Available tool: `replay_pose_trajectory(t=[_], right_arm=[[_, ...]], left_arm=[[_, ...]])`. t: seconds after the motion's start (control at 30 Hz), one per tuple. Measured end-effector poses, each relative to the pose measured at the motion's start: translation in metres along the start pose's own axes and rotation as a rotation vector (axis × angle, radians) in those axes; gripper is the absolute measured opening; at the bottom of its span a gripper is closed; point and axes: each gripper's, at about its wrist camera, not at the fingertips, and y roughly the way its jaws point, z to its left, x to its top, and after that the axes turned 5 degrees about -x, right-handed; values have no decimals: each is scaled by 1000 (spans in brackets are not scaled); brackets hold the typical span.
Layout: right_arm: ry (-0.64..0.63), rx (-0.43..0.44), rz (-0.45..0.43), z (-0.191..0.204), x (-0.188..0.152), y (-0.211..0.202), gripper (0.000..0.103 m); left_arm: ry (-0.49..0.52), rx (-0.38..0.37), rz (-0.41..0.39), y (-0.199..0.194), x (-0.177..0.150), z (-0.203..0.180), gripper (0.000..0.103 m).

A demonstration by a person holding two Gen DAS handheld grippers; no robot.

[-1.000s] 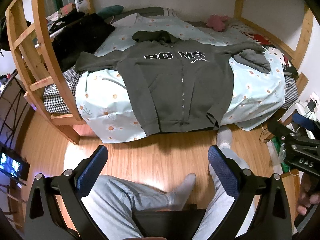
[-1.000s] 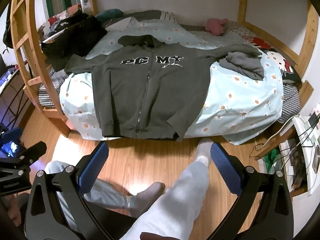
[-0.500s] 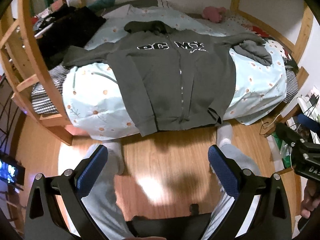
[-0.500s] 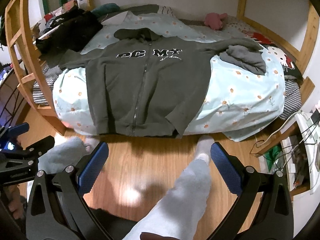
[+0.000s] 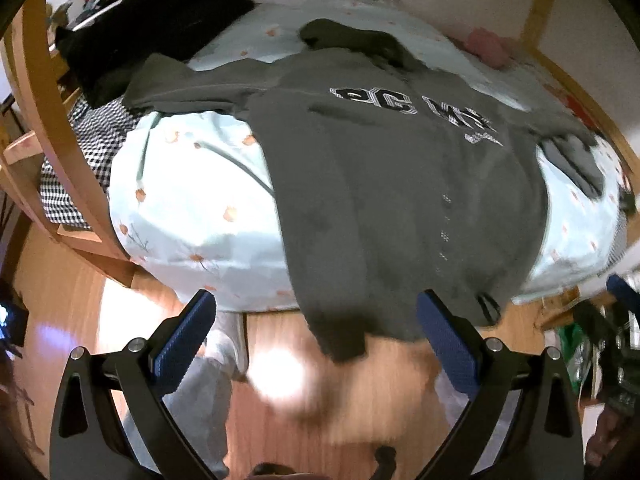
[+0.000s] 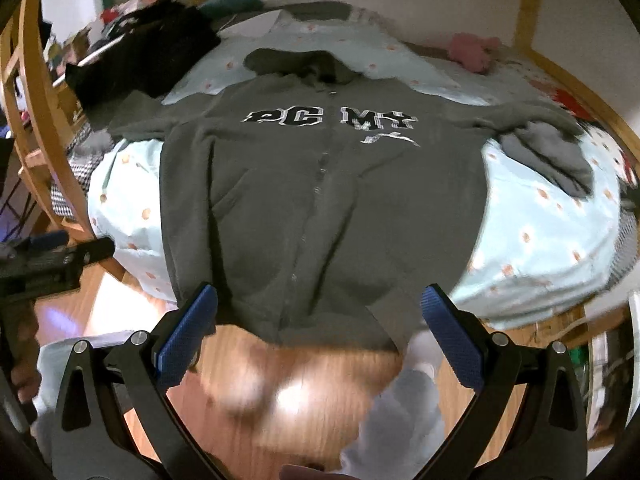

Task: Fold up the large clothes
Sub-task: 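Grasp the hoodie sleeve cuffs with the left and right grippers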

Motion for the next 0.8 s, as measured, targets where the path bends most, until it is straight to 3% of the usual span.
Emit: replay_pose_trajectory(t=[0.13,0.33,0.43,0.53,0.63,0.7,0.8], right_arm=[[-106,-2,2,31,28,33,100],[-221,27,-30,68,75,63,100],[-304,31,-50,93,104,84,100],[-399,37,-57,124,128,112,100],[-505,77,-75,167,154,148,100],[-564,128,-94,199,169,172,100],[-636,207,-126,243,187,200,100]], left_arm=[[-58,22,-15,37,42,28,99],[-170,1,-39,102,127,80,99],[-236,8,-90,130,176,122,99],[-313,24,-146,150,205,162,99],[-386,22,-128,169,224,194,99],[-439,-16,-115,181,237,214,99],[-463,-16,-120,183,251,232,99]])
